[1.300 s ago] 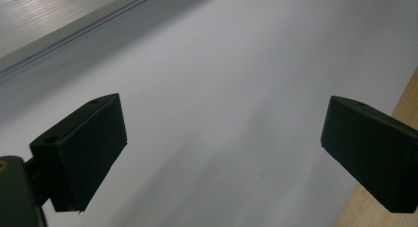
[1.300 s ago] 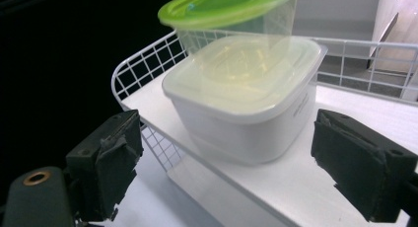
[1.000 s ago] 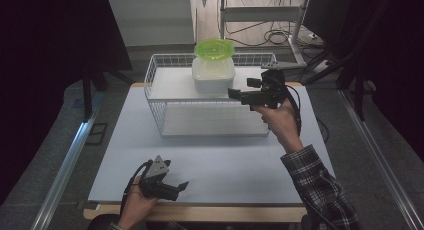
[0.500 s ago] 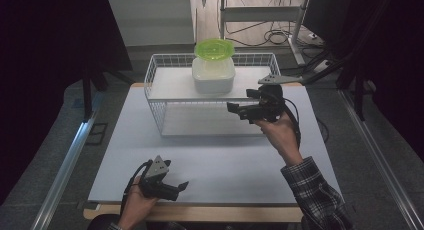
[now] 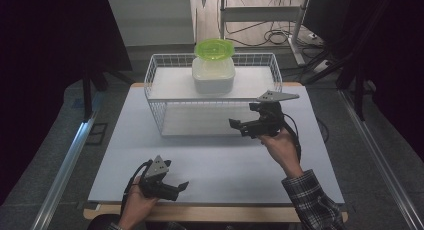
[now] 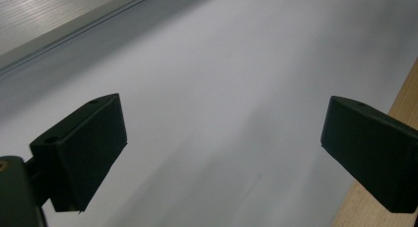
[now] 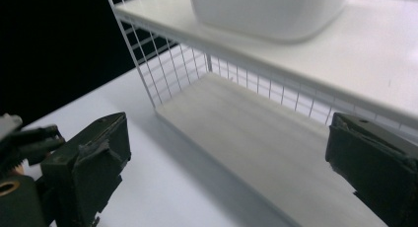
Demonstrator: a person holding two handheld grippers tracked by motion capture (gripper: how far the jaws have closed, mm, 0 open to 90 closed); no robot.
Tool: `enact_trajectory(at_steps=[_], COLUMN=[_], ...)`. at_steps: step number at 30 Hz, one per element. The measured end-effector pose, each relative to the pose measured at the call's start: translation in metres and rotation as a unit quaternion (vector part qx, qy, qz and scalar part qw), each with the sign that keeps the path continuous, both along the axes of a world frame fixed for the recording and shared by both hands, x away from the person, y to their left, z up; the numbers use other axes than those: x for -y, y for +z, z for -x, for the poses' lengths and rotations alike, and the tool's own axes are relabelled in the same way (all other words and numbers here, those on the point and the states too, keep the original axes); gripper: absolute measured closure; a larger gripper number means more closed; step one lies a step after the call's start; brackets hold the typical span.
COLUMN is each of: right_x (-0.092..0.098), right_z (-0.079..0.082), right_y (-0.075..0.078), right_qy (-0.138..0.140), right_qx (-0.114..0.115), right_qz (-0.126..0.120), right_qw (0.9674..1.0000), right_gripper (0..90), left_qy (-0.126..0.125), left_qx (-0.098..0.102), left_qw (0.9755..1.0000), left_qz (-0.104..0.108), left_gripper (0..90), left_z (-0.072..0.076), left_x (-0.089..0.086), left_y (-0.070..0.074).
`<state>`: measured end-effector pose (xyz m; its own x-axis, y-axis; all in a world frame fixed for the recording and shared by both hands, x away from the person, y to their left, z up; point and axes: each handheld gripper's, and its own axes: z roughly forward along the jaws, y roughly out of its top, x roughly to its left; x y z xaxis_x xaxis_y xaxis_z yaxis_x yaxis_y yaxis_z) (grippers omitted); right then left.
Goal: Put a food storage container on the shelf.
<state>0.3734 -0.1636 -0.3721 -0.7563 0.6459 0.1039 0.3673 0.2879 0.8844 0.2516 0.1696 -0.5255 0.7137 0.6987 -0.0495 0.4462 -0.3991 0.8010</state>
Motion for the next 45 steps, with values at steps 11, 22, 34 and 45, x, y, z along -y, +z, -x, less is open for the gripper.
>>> enact_trajectory(at_steps=[11, 22, 34, 45], right_x=[0.018, 0.027, 0.043, 0.057], right_z=[0.012, 0.027, 0.042, 0.053], right_y=[-0.037, -0.06, -0.084, -0.105], right_qy=[-0.011, -0.02, -0.034, -0.057], right_qx=[0.0, 0.002, -0.005, -0.002], right_qz=[0.016, 0.038, 0.054, 0.068], right_qw=[0.9998, 0.9991, 0.998, 0.9961], right_gripper=[1.7, 0.0, 0.0, 0.5], left_qy=[0.0, -0.001, -0.002, -0.003], left_qx=[0.001, 0.0, 0.0, 0.0], left_qw=[1.0, 1.0, 1.0, 0.9999], left_qz=[-0.006, -0.005, -0.008, -0.011], left_gripper=[3.1, 3.0, 3.0, 3.0], left_z=[0.0, 0.001, 0.001, 0.001], left_x=[0.001, 0.001, 0.002, 0.003], left_y=[-0.001, -0.001, -0.001, -0.002])
